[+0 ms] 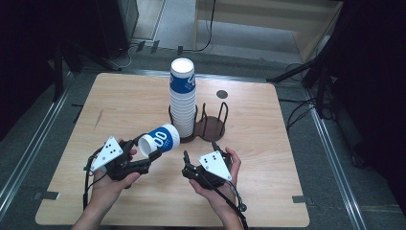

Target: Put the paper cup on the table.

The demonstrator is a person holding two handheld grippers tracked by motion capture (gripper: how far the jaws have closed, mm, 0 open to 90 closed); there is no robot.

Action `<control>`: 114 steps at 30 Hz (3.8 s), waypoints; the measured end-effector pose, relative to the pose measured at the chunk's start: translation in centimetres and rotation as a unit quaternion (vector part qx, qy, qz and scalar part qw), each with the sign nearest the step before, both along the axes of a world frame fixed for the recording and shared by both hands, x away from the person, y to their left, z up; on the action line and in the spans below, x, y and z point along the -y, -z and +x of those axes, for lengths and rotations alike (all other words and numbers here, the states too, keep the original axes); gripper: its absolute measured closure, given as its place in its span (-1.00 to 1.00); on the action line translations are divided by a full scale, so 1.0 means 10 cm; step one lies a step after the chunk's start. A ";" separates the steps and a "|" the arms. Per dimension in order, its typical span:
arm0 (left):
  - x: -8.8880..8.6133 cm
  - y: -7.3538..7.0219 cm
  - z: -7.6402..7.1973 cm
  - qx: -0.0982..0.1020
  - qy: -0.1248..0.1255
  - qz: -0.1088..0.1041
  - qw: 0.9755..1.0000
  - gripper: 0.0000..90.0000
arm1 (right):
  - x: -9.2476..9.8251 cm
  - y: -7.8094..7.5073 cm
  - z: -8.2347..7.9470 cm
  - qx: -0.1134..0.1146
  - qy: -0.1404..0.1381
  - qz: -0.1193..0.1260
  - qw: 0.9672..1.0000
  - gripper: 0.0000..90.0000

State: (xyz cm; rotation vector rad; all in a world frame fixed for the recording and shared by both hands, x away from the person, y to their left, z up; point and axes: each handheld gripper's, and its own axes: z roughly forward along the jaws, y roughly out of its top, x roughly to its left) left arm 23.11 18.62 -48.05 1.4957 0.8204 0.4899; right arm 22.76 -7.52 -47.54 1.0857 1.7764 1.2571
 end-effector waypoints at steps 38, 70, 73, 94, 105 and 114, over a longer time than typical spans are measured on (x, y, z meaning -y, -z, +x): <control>-0.01 0.03 0.02 0.005 -0.007 -0.020 1.000 -0.38 | -0.03 -0.04 0.10 -0.180 0.024 0.356 0.917 -1.00; 0.09 0.06 -0.01 0.018 0.004 -0.017 1.000 -0.38 | -0.29 0.09 0.26 -0.318 0.047 0.585 0.745 -1.00; 0.09 0.06 -0.01 0.018 0.004 -0.018 1.000 -0.38 | -0.30 0.11 0.28 -0.327 0.046 0.598 0.731 -1.00; 0.15 0.08 -0.02 0.025 0.014 -0.010 1.000 -0.38 | -0.40 0.17 0.39 -0.365 0.017 0.642 0.674 -1.00; 0.15 0.08 -0.02 0.026 0.015 -0.009 0.999 -0.38 | -0.45 0.24 0.43 -0.375 -0.001 0.659 0.652 -0.95; 0.15 0.08 -0.02 0.027 0.016 -0.008 0.999 -0.38 | -0.45 0.24 0.44 -0.376 0.000 0.659 0.652 -0.92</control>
